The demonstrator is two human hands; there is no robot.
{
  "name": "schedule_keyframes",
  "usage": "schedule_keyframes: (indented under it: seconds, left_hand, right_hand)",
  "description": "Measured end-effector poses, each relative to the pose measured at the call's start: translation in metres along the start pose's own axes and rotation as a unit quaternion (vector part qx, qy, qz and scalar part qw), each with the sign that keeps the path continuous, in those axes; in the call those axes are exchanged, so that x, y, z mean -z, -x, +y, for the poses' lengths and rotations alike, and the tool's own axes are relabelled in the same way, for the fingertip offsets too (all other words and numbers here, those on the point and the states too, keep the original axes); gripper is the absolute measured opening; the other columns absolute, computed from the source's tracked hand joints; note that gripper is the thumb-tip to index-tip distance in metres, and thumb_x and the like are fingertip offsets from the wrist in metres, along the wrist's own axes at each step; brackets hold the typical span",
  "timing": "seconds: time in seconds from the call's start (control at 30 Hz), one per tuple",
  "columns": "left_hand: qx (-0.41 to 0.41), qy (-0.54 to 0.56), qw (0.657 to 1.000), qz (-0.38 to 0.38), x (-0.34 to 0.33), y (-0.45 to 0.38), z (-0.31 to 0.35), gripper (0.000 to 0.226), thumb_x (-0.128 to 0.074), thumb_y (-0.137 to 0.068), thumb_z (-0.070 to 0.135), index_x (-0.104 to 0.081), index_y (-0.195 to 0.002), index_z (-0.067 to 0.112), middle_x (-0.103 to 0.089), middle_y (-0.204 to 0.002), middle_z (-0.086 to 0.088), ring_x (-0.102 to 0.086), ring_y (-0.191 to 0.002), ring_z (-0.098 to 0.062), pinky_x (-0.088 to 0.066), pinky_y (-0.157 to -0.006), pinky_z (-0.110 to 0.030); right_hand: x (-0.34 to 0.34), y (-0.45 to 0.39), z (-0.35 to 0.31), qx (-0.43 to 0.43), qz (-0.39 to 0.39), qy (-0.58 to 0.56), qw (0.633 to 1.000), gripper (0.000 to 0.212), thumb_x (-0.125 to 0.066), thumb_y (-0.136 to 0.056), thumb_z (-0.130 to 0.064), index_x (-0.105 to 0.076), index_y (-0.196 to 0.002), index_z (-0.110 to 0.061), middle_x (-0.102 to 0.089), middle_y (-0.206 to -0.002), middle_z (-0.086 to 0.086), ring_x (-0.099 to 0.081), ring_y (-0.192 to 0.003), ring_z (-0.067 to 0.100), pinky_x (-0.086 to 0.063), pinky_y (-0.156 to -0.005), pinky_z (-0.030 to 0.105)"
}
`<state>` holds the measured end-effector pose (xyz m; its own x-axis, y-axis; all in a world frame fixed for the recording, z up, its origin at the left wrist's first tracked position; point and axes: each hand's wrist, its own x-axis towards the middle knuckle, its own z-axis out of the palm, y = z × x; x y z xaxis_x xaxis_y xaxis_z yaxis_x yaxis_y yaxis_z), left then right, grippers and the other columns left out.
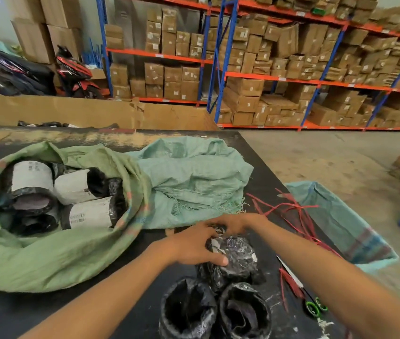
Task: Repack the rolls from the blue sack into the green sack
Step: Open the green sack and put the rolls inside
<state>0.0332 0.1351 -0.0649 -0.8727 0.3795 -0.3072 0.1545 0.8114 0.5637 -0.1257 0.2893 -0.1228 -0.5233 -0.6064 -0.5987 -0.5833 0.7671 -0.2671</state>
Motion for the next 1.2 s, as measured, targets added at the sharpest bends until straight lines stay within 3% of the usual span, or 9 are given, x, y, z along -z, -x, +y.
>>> schedule_keyframes:
  seconds: [0.17,0.33,0.43,0.53,0.6,0.7,0.8,0.97,1.2]
  left_hand:
    - [0.004,0.142,0.990,0.009,0.000,0.002,-0.006,0.040,-0.079,-0.079,0.034,-0.046,-0.100,0.036,-0.052,-0.097,0.023,-0.052,-0.087,0.009,-0.040,-0.075,-0.010]
    - [0.002,0.267,0.958,0.108,0.015,0.016,-0.023,0.039,-0.080,-0.078,0.033,-0.050,-0.103,0.027,-0.053,-0.102,0.016,-0.051,-0.098,-0.006,-0.041,-0.085,-0.027]
    - [0.039,0.407,0.885,0.223,0.042,0.031,-0.037,0.059,-0.086,-0.067,0.036,-0.050,-0.113,0.027,-0.064,-0.115,-0.002,-0.065,-0.101,-0.019,-0.053,-0.091,-0.038]
    - [0.052,0.472,0.810,0.345,0.074,0.055,-0.059,0.061,-0.083,-0.064,0.033,-0.050,-0.115,0.028,-0.064,-0.118,-0.013,-0.069,-0.095,-0.023,-0.056,-0.080,-0.042]
    - [0.089,0.459,0.772,0.431,0.091,0.075,-0.080,0.048,-0.077,-0.078,0.029,-0.052,-0.120,0.032,-0.057,-0.133,-0.006,-0.064,-0.106,-0.023,-0.052,-0.092,-0.045]
    - [0.170,0.403,0.714,0.546,0.105,0.110,-0.116,0.070,-0.068,-0.086,0.030,-0.035,-0.148,0.024,-0.038,-0.149,0.001,-0.043,-0.132,-0.022,-0.039,-0.108,-0.043]
    - [0.225,0.325,0.679,0.619,0.104,0.144,-0.150,0.070,-0.068,-0.086,0.035,-0.038,-0.147,0.018,-0.046,-0.136,0.006,-0.047,-0.120,-0.018,-0.042,-0.099,-0.037]
    - [0.314,0.181,0.737,0.570,0.089,0.169,-0.211,0.062,-0.074,-0.085,0.032,-0.051,-0.139,0.012,-0.061,-0.131,-0.013,-0.058,-0.117,-0.033,-0.048,-0.098,-0.048]
    - [0.327,0.126,0.742,0.572,0.079,0.138,-0.244,0.053,-0.063,-0.085,0.012,-0.033,-0.127,0.027,-0.060,-0.089,-0.001,-0.059,-0.078,-0.027,-0.044,-0.060,-0.034]
  right_hand:
    - [0.001,-0.010,0.013,0.028,0.012,-0.069,0.997,0.046,-0.058,-0.087,-0.003,-0.046,-0.128,-0.019,-0.054,-0.123,0.013,-0.054,-0.104,0.026,-0.043,-0.082,0.033]
    - [0.021,-0.003,0.020,0.080,0.131,-0.150,0.977,0.038,-0.063,-0.089,-0.006,-0.048,-0.107,-0.036,-0.056,-0.101,0.005,-0.050,-0.083,0.020,-0.046,-0.078,0.041]
    - [0.044,0.008,0.001,0.086,0.241,-0.264,0.930,0.041,-0.066,-0.085,-0.001,-0.051,-0.121,-0.014,-0.051,-0.110,0.007,-0.052,-0.084,0.016,-0.048,-0.070,0.029]
    - [0.071,0.016,-0.038,0.131,0.306,-0.382,0.862,0.044,-0.076,-0.084,-0.011,-0.052,-0.121,-0.015,-0.048,-0.109,0.000,-0.053,-0.092,0.010,-0.048,-0.067,0.015]
    - [0.085,0.014,-0.071,0.166,0.329,-0.395,0.842,0.045,-0.078,-0.083,-0.018,-0.054,-0.120,-0.020,-0.047,-0.111,-0.004,-0.053,-0.102,0.009,-0.049,-0.070,0.014]
    - [0.100,-0.001,-0.126,0.232,0.332,-0.410,0.817,0.041,-0.078,-0.083,-0.016,-0.056,-0.118,-0.023,-0.045,-0.108,-0.005,-0.052,-0.109,0.019,-0.055,-0.082,0.027]
    - [0.110,-0.024,-0.187,0.278,0.356,-0.374,0.810,0.039,-0.076,-0.085,-0.016,-0.055,-0.117,-0.021,-0.047,-0.114,-0.006,-0.047,-0.107,0.011,-0.046,-0.081,0.019]
    - [0.124,-0.090,-0.278,0.242,0.375,-0.322,0.835,0.032,-0.073,-0.088,-0.020,-0.055,-0.114,-0.017,-0.046,-0.134,0.005,-0.045,-0.123,0.020,-0.038,-0.095,0.031]
    - [0.107,-0.166,-0.285,0.113,0.330,-0.387,0.854,0.032,-0.060,-0.098,-0.020,-0.052,-0.128,-0.017,-0.049,-0.139,0.007,-0.053,-0.117,0.023,-0.047,-0.087,0.033]
